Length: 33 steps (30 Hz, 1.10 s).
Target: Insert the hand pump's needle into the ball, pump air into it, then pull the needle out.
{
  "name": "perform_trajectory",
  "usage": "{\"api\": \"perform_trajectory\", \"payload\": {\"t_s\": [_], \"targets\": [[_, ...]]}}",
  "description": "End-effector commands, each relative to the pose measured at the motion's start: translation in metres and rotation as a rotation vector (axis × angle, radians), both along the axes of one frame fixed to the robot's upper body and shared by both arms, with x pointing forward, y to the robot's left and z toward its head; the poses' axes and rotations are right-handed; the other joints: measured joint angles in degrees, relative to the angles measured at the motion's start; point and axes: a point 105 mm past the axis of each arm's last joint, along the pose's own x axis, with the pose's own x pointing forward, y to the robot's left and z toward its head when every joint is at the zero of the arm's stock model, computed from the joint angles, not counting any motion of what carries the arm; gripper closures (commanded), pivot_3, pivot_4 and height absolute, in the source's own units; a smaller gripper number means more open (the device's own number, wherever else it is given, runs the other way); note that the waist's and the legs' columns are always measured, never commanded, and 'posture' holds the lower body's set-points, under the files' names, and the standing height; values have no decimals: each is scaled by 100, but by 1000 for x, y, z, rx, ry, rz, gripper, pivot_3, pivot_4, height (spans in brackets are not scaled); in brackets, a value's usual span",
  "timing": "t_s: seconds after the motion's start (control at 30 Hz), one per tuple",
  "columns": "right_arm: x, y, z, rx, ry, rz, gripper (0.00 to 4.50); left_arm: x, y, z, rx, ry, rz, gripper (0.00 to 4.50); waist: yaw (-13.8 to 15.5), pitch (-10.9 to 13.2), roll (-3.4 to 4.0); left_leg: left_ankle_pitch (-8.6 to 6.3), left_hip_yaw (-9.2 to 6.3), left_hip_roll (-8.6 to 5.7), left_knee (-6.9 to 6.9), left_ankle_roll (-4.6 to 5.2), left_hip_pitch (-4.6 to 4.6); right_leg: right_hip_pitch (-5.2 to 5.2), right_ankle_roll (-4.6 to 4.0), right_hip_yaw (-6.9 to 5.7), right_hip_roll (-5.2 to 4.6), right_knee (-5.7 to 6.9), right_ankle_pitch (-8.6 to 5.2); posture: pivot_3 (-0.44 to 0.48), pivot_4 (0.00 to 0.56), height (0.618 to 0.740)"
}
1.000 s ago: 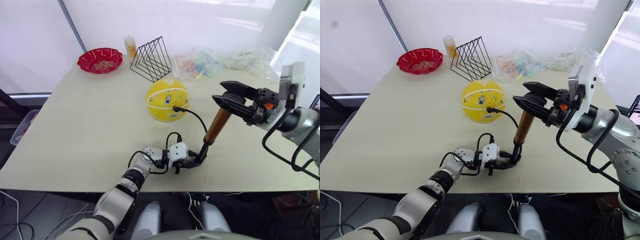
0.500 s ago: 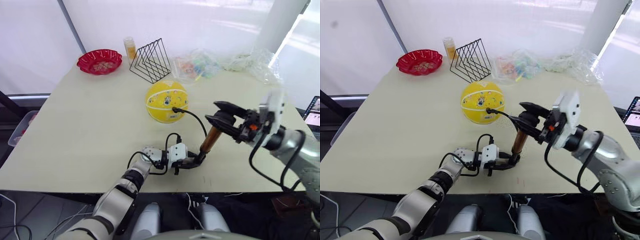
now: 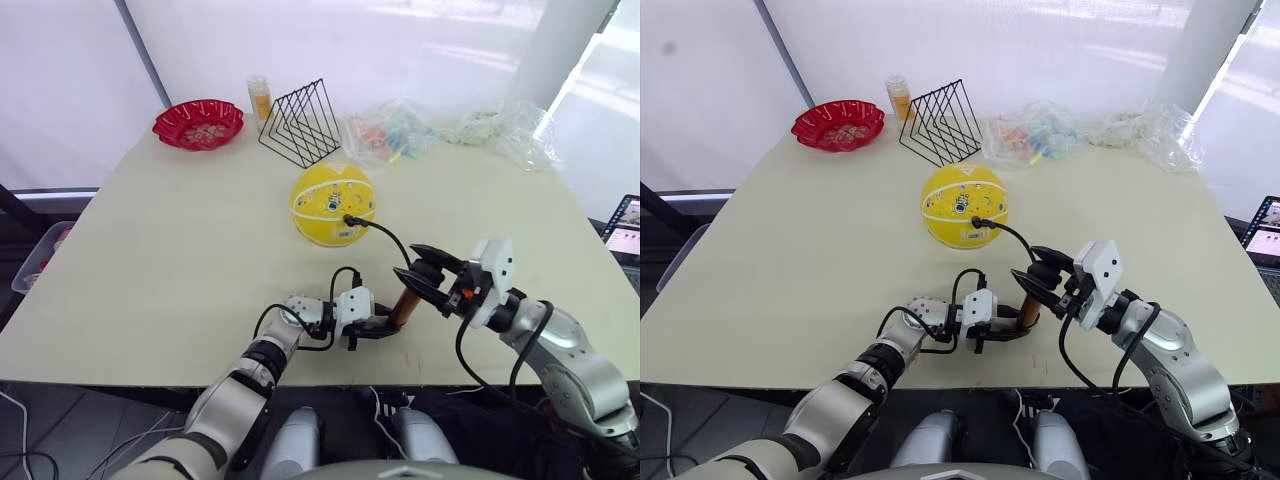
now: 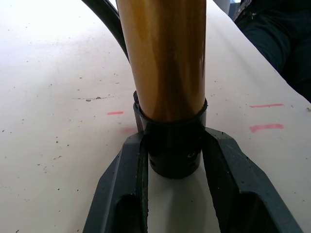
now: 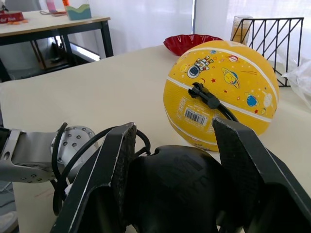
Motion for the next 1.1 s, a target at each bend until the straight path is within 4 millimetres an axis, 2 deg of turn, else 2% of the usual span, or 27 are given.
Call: {"api": "perform_trajectory", "payload": {"t_s": [0.03, 0.1, 0.17, 0.23, 0.37, 0.57, 0.6, 0.7, 0.97, 1.1], "targets": [[-9, -3, 30, 32, -55, 56, 2491, -29, 46, -61, 255, 206, 34, 3387, 4, 3, 2, 0, 0, -1, 0, 0, -2, 0, 0, -1, 0, 0, 0, 0, 150, 737], [-11, -5, 40, 22, -75, 66, 2491, -30, 47, -61, 256, 207, 32, 3387, 5, 23, 33, 0, 2, -3, 0, 0, -3, 0, 0, 1, -1, 0, 0, 0, 150, 737], [-13, -8, 58, 28, -110, 71, 2491, -31, 47, -61, 262, 207, 20, 3387, 11, 30, 44, 1, 3, -5, 0, 1, -4, 1, 4, 0, 1, 0, 3, 0, 150, 737], [-15, -12, 78, 32, -146, 74, 2491, -30, 47, -61, 264, 206, 14, 3387, 11, 38, 48, 2, 1, -5, 0, 4, -6, 1, 14, -4, 5, 1, 8, 0, 150, 737], [-17, -19, 104, 40, -172, 74, 2491, -31, 45, -60, 262, 205, 10, 3387, 14, 47, 38, 2, 2, -6, 2, 3, -8, 0, 22, -4, 12, 0, 13, 0, 150, 737], [-17, -26, 121, 37, -182, 64, 2491, -32, 45, -61, 260, 208, 4, 3387, 16, 50, 36, 4, 4, -7, 2, 7, -10, -2, 22, -4, 10, -1, 13, 0, 150, 737], [-16, -26, 117, 19, -169, 60, 2491, -33, 45, -62, 261, 209, 3, 3387, 16, 50, 36, 5, 5, -8, 2, 8, -11, -3, 22, -4, 10, -1, 13, 0, 150, 737], [-10, -24, 85, -76, -71, 44, 2491, -33, 46, -62, 260, 210, 6, 3387, 19, 47, 33, 10, 5, -8, 1, 17, -11, -3, 22, -4, 12, -1, 13, 0, 150, 737], [-8, -7, 40, -30, 41, 78, 2491, -33, 48, -61, 255, 210, 14, 3387, 0, 19, 3, 1, 1, 1, 1, 2, -2, 5, 0, -3, 0, -1, 0, 0, 150, 737], [-8, 2, -7, -20, 138, 59, 2491, -32, 49, -61, 255, 208, 20, 3387, -8, -1, -10, 1, -2, 3, -4, 3, 4, 6, 0, -5, 2, -1, 0, 0, 150, 737]]}}
